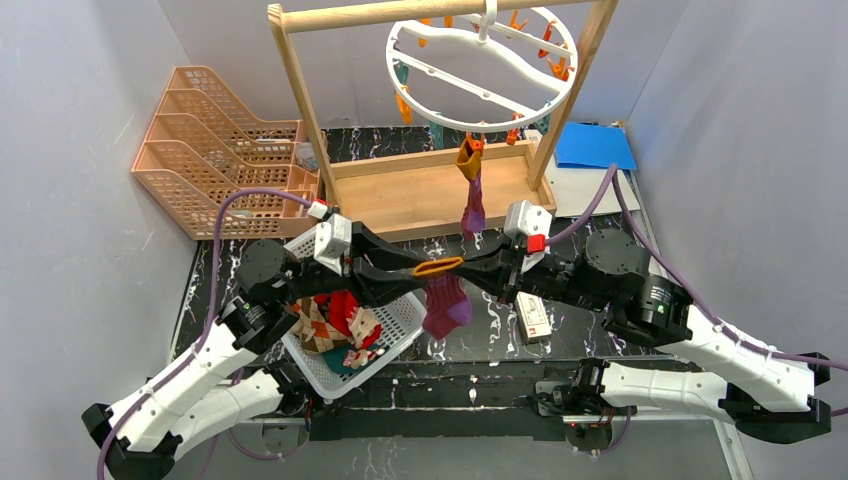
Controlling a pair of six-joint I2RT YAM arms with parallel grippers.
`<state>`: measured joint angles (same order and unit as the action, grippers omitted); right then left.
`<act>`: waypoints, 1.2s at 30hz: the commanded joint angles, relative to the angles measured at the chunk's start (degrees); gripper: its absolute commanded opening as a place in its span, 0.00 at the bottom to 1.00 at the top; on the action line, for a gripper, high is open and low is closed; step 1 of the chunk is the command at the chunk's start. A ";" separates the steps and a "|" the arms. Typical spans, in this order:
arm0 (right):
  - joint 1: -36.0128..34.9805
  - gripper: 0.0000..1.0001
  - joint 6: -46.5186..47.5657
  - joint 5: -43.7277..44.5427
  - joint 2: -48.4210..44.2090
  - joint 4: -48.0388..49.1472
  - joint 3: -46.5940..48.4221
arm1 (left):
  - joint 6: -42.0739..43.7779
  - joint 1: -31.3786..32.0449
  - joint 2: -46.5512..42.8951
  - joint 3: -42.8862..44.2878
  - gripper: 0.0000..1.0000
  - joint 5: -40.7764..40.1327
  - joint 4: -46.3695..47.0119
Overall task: Clip the socks to the hanger
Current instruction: Pick up the sock from the bin.
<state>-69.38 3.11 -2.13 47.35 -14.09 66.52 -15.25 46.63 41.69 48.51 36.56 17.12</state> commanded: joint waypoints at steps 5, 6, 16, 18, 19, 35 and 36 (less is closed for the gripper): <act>0.13 0.01 -0.56 -0.76 0.01 1.20 0.47 | 1.00 0.14 0.92 1.71 0.15 1.47 2.44; 0.13 0.01 -0.63 -0.89 0.11 1.13 0.55 | 1.01 0.13 1.01 1.83 0.11 1.49 2.47; 0.13 0.01 -1.09 -2.97 2.48 0.29 1.71 | -1.49 0.19 2.24 1.64 0.00 2.61 5.21; 0.13 0.01 -1.18 -3.30 3.09 0.03 1.97 | -2.15 0.15 2.58 1.59 0.00 2.97 6.23; 0.13 0.01 -1.26 -3.32 3.30 -0.05 2.09 | -2.49 0.14 2.72 1.48 0.00 3.21 6.46; 0.13 0.68 -5.77 -1.20 3.07 -12.02 13.30 | 6.41 0.13 -0.66 1.75 0.00 2.21 -5.72; 0.13 0.70 -6.53 -1.21 3.32 -11.40 13.88 | 6.40 0.13 -0.45 1.96 0.00 2.46 -5.75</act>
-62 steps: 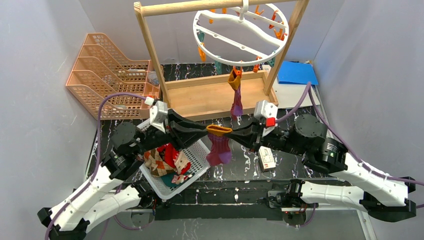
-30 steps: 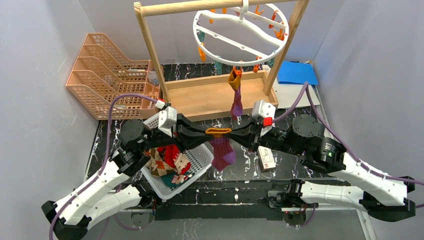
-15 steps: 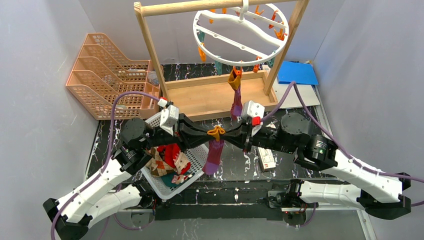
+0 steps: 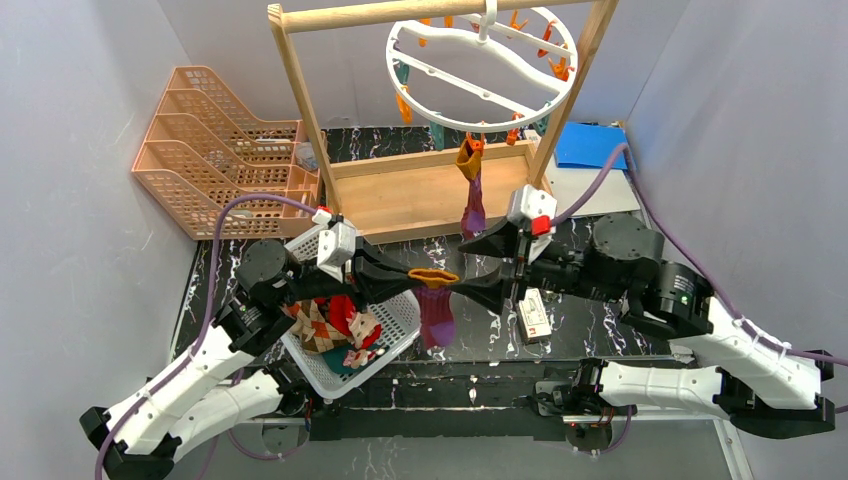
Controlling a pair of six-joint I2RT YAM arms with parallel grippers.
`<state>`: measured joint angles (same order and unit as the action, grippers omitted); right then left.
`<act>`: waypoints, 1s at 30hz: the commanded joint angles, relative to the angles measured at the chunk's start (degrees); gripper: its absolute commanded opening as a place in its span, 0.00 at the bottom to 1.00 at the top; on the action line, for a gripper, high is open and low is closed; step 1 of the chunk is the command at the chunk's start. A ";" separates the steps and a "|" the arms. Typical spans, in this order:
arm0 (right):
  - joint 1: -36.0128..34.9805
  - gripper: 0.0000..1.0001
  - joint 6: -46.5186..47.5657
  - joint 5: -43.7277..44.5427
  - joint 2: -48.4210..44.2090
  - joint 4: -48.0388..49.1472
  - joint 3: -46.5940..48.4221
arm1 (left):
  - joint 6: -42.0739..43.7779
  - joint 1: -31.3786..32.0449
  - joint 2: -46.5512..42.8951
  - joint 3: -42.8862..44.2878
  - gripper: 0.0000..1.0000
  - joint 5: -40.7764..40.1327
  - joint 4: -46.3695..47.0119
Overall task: Clip the socks to the hanger
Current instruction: Pick up the sock from the bin.
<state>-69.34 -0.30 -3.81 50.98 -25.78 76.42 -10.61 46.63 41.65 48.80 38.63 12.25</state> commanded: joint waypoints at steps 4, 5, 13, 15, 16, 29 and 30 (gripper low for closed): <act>0.08 0.71 -4.70 0.61 3.79 -1.79 8.55 | 1.73 0.13 0.87 2.40 0.00 1.00 -0.72; 0.08 0.71 -4.76 0.66 5.09 -2.98 9.86 | 1.68 0.15 1.15 2.56 0.00 1.13 -0.73; 0.09 0.68 -4.62 1.66 8.93 -5.78 12.92 | 1.47 0.13 1.46 2.93 0.00 1.03 -0.72; 0.07 0.65 -4.47 1.95 9.37 -6.29 12.96 | 1.47 0.18 1.34 2.79 0.00 0.93 -0.67; 0.08 0.63 -4.49 2.39 9.59 -6.68 13.04 | 1.47 0.13 1.33 2.80 0.00 0.94 -0.65; 0.08 0.47 -4.74 5.59 9.90 -7.81 12.21 | 1.84 0.15 0.36 2.69 0.00 0.51 -1.37; 0.04 0.46 -4.86 5.45 10.09 -8.14 12.36 | 1.96 0.13 0.22 2.77 0.00 0.44 -1.47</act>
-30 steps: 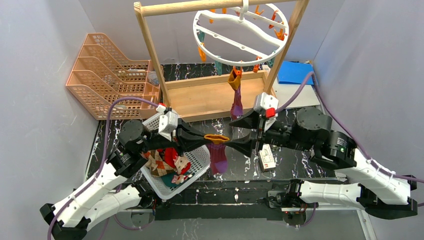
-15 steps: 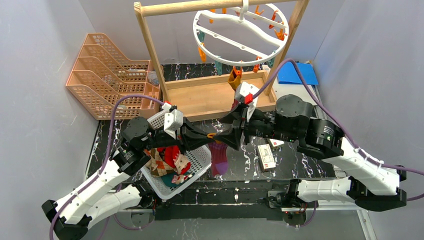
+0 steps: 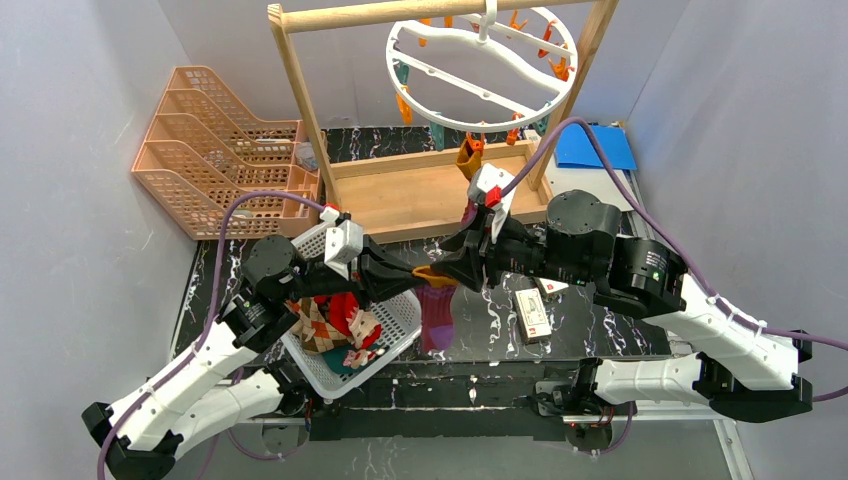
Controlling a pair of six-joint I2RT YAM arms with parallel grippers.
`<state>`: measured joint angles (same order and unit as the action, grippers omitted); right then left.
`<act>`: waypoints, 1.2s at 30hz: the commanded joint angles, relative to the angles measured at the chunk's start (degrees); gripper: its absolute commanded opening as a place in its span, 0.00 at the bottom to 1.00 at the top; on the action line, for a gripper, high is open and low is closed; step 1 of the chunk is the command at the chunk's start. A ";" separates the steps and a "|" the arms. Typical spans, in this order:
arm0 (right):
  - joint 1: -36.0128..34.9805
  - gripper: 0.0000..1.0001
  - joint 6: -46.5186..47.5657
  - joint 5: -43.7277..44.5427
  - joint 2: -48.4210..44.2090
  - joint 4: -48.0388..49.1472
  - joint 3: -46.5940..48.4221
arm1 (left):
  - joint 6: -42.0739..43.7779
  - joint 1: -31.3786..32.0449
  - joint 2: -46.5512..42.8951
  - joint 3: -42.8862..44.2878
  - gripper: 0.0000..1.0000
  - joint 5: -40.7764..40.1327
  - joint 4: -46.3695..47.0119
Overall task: Clip the socks to the hanger
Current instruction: Pick up the sock from the bin.
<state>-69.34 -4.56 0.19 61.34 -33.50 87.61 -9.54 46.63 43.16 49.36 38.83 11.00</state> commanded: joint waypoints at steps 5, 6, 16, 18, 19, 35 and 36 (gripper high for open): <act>0.08 0.45 -0.56 0.87 0.84 -2.09 2.11 | 0.95 0.14 -1.41 2.40 0.00 0.02 -0.41; 0.08 0.45 -0.59 0.50 0.92 -2.16 2.12 | 0.98 0.18 -1.36 2.41 0.00 -0.06 -0.52; 0.08 0.24 -0.63 -2.35 3.83 -6.39 5.34 | 2.08 0.19 -1.40 2.92 0.00 -1.54 -1.41; 0.08 0.10 -1.05 -0.94 3.92 -6.44 6.07 | 2.56 0.16 -1.32 3.01 0.00 -2.79 -1.59; 0.08 0.03 -1.27 0.04 3.75 -6.16 6.34 | 2.74 0.16 -1.24 3.02 0.00 -3.66 -1.79; 0.08 0.01 -12.69 21.08 4.27 -4.25 10.73 | 5.15 0.15 -2.40 2.68 0.58 -21.27 0.64; 0.08 0.01 -13.92 22.35 4.26 -4.17 10.74 | 4.87 0.13 -1.98 2.84 0.58 -21.47 2.01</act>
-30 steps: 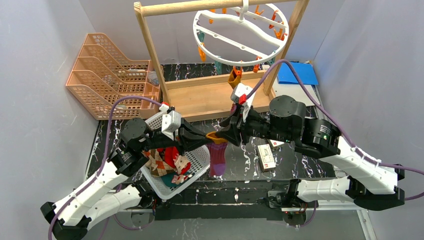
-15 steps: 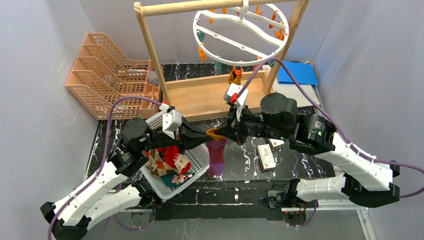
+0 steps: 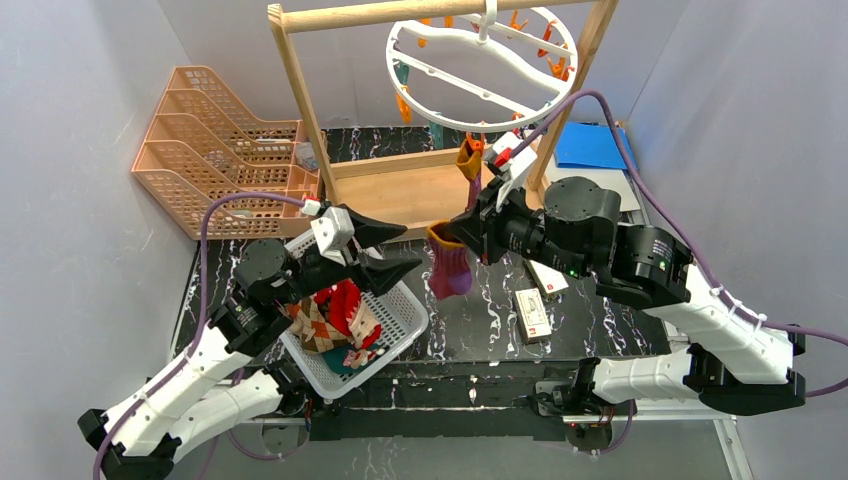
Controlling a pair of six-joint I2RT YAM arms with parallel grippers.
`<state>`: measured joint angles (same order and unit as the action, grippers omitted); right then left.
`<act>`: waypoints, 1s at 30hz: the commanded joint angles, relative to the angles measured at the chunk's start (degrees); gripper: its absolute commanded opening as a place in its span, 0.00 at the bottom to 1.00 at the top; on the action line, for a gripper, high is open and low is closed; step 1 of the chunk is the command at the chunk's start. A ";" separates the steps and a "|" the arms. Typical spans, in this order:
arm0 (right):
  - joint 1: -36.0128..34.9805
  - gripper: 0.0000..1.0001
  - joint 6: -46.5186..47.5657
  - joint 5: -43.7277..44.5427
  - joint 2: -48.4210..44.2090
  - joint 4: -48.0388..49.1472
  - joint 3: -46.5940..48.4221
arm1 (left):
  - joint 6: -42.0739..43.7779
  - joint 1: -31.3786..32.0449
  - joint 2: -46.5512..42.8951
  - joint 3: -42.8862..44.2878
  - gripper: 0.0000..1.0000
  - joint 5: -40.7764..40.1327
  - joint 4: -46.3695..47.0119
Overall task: Clip the socks to the hanger
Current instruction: Pick up the sock from the bin.
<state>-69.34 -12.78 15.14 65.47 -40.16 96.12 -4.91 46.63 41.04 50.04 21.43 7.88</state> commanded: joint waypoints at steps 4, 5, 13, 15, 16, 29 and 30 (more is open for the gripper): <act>0.08 0.01 -11.22 10.26 0.08 3.43 2.15 | -0.36 0.13 2.98 3.20 0.58 -4.29 9.12; 0.08 0.01 -12.66 10.95 0.05 3.57 2.15 | -0.37 0.14 3.62 3.21 0.58 -4.11 10.16; 0.08 0.01 -21.21 13.29 -0.13 5.68 -0.22 | -0.03 0.15 7.39 2.97 0.61 -2.33 17.39; 0.08 0.01 -21.68 13.37 -0.09 6.04 -0.73 | 0.51 0.14 7.87 3.52 0.62 -2.33 17.73; 0.08 0.01 -21.94 13.55 0.11 5.94 -0.75 | 0.90 0.19 8.06 3.75 0.63 -2.26 17.93; 0.08 0.01 -23.21 14.35 1.15 8.39 -2.12 | 1.26 0.18 8.80 5.05 0.56 0.37 18.67; 0.08 0.01 -23.36 14.20 1.29 8.62 -2.16 | 1.28 0.14 8.87 5.14 0.53 0.51 18.66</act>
<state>-69.34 -34.83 27.97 66.61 -35.79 93.86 -4.10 46.63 50.26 52.99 20.45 24.34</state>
